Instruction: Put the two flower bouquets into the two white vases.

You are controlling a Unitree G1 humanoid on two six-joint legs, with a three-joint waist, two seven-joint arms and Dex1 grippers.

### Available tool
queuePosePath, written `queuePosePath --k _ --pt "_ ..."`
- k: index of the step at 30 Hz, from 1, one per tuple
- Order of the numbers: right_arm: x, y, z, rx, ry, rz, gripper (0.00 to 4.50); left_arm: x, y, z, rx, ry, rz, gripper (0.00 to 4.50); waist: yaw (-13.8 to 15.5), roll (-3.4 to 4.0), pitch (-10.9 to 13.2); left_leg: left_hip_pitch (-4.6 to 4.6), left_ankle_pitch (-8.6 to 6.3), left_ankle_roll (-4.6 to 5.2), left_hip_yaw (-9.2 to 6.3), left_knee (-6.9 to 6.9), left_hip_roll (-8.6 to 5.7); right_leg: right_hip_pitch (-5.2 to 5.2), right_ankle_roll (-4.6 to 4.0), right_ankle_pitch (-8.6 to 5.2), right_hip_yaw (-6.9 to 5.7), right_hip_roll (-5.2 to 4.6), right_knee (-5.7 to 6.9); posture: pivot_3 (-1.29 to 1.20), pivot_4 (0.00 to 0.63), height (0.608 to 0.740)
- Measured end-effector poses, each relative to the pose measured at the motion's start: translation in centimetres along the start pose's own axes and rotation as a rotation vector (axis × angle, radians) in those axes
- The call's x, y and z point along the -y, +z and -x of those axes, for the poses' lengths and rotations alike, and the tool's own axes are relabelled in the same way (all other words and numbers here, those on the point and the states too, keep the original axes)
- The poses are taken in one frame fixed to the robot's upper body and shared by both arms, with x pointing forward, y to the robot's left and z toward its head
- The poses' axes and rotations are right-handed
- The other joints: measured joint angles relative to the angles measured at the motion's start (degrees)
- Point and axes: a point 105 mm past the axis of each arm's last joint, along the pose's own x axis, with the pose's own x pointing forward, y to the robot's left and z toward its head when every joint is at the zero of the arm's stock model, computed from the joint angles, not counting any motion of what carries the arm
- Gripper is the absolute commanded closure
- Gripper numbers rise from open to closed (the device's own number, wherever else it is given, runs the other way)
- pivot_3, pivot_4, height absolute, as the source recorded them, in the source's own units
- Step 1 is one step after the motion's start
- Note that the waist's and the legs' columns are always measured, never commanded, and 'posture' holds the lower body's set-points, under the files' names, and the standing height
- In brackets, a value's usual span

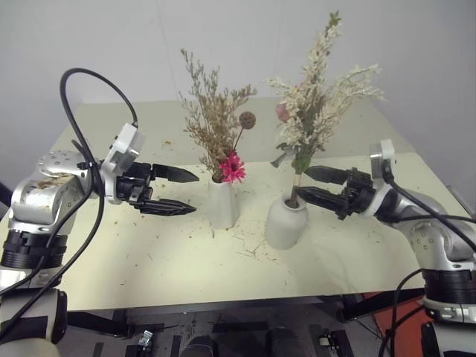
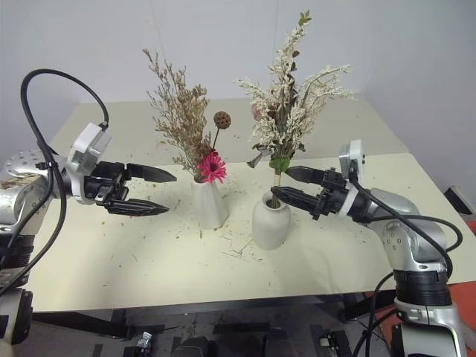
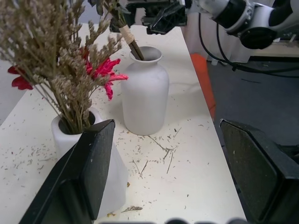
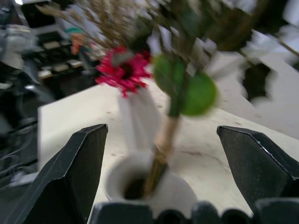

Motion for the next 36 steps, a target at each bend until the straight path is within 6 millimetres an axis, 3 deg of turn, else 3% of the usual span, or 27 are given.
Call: queuePosePath --k 5,10,17,23,36 --pt "-0.9 0.4 0.1 0.016 0.059 -0.026 0.04 0.0 -0.4 0.2 0.003 0.019 0.026 0.62 0.20 0.00 0.00 -0.06 0.00 0.01 -0.02 0.00 0.00 -0.01 0.00 0.00 -0.05 -0.02 -0.01 0.00 0.150 0.740" --pt "-1.6 0.0 2.8 -0.033 0.045 -0.019 0.04 0.0 -0.4 0.5 -0.001 0.033 0.027 0.62 0.57 0.00 0.00 -0.13 -0.01 0.02 -0.03 0.01 -0.01 -0.02 0.01 0.00 -0.09 -0.03 -0.03 0.00 0.150 0.740" --pt "-1.1 -2.2 5.7 -0.157 -0.077 -0.003 0.04 -0.1 -0.5 1.0 -0.014 0.048 0.027 0.62 0.20 0.00 0.00 0.00 -0.01 0.02 0.04 0.01 -0.01 -0.01 0.01 -0.01 0.01 -0.01 -0.10 0.00 0.150 0.740" --pt "-0.6 -1.5 8.4 -0.202 -0.164 0.056 0.04 -0.2 -1.3 2.8 -0.031 0.115 0.056 0.62 0.08 0.00 0.00 0.02 -0.01 0.02 0.05 0.01 0.00 0.00 0.01 -0.01 0.02 -0.01 -0.11 0.00 0.150 0.740" --pt "-0.3 -0.5 9.6 -0.231 -0.189 0.093 0.04 -0.2 -1.6 3.9 -0.039 0.163 0.065 0.62 0.20 0.00 0.00 0.03 -0.01 0.02 0.05 0.01 0.00 0.03 0.02 -0.01 0.01 -0.02 -0.11 0.00 0.150 0.740"
